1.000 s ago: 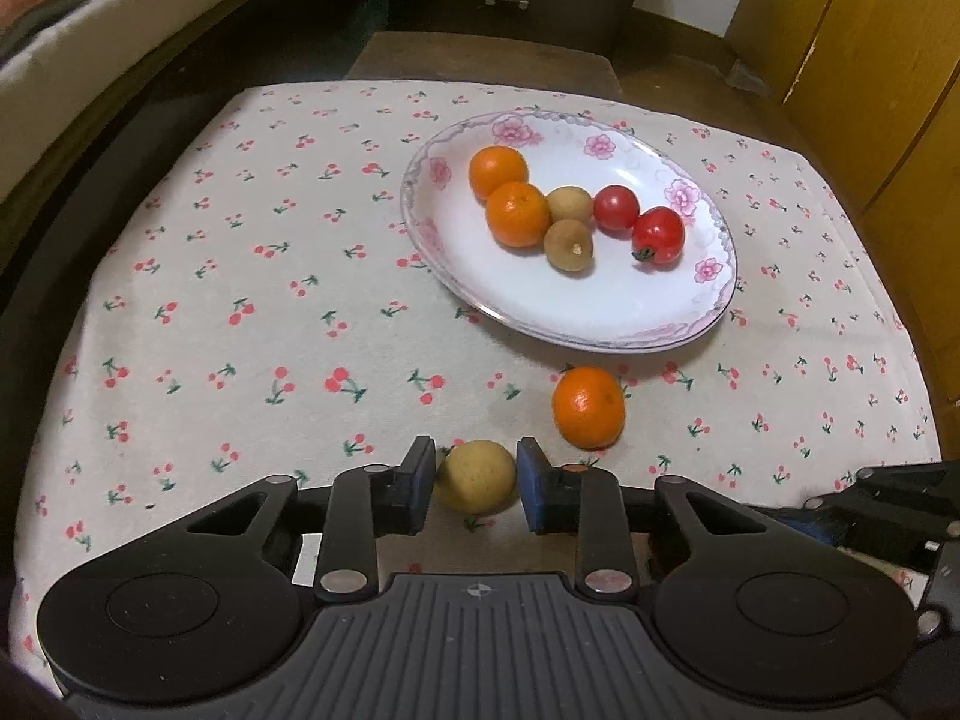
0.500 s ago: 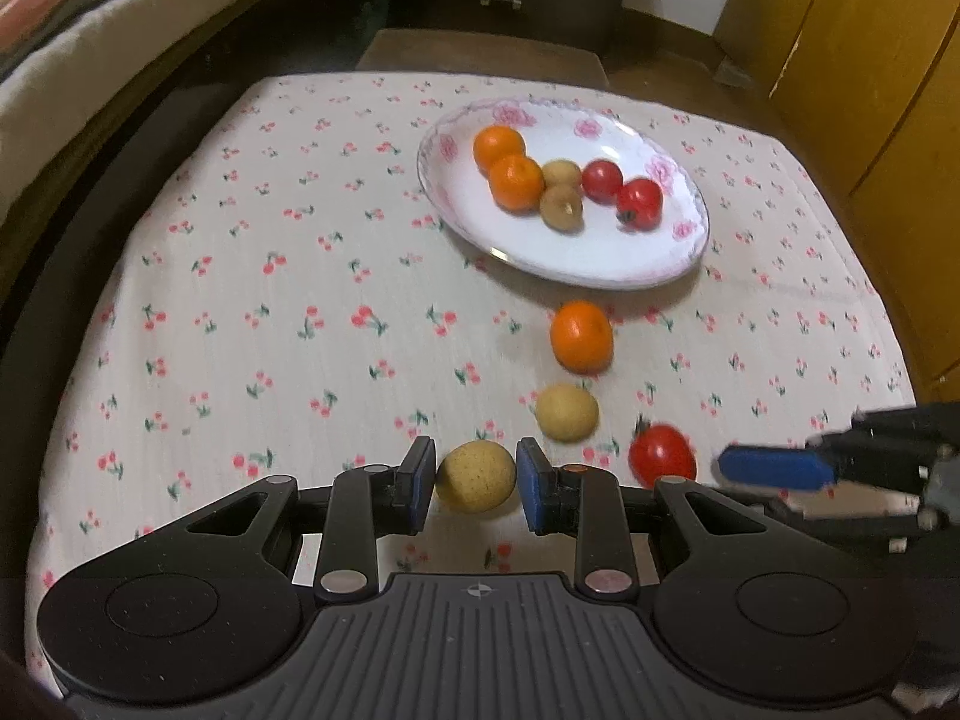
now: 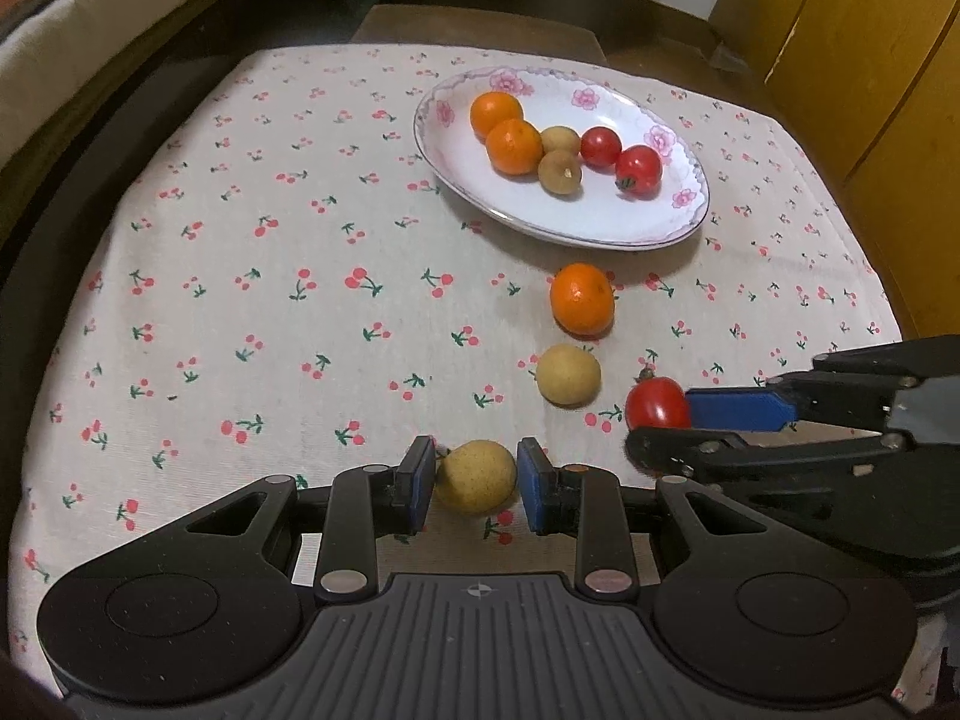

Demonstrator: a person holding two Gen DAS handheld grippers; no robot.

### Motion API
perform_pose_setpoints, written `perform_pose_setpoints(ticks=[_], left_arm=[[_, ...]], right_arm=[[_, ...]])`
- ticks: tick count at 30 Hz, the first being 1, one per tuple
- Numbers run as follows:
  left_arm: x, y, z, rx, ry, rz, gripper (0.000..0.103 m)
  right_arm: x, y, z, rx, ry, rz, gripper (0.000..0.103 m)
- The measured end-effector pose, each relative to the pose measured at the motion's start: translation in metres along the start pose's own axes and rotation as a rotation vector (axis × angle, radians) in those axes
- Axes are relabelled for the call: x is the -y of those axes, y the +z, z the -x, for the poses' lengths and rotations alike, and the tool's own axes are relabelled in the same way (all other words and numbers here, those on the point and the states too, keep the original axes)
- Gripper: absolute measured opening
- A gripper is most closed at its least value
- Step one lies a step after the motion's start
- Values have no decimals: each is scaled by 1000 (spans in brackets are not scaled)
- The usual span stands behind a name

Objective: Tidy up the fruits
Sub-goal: 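Lift the potato in the left tool and tomato in the right tool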

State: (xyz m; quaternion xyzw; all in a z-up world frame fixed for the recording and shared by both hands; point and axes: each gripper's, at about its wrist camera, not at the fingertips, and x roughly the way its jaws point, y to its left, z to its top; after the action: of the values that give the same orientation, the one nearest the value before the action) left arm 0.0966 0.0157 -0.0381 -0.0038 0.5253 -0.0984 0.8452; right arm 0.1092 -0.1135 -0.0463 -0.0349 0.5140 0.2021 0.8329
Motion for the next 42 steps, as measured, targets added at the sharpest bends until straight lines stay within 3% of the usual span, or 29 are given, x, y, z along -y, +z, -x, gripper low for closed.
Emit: perform_pose_setpoints(ticks=[5,9,13,17,21,25,42], left_arm=[[1,-2,-1,-2,1,-7,41],[-2,-3,-2,-9,5,0,41],[-2,-4,-2,-12,6,1,40],[-2,-4,-2,-13,3,9,41],[-7,-2,0,-9,-9,38,43],[-6,2,-1,-2,-15,55,45],[1,1,-2,12,37,27,38]], right_arm=[[0,3,-5,11,-11,-19,33],[9,2,-5,9,17,-109,44],[15,1,-4,9,50,-165,46],[10,2,-3,9,18,-159,38],[-2,0,-3,9,-45,-57,29],[-7,-3,-2,8,-68,2,29],[3,-3,9,27,-81,-15,29]])
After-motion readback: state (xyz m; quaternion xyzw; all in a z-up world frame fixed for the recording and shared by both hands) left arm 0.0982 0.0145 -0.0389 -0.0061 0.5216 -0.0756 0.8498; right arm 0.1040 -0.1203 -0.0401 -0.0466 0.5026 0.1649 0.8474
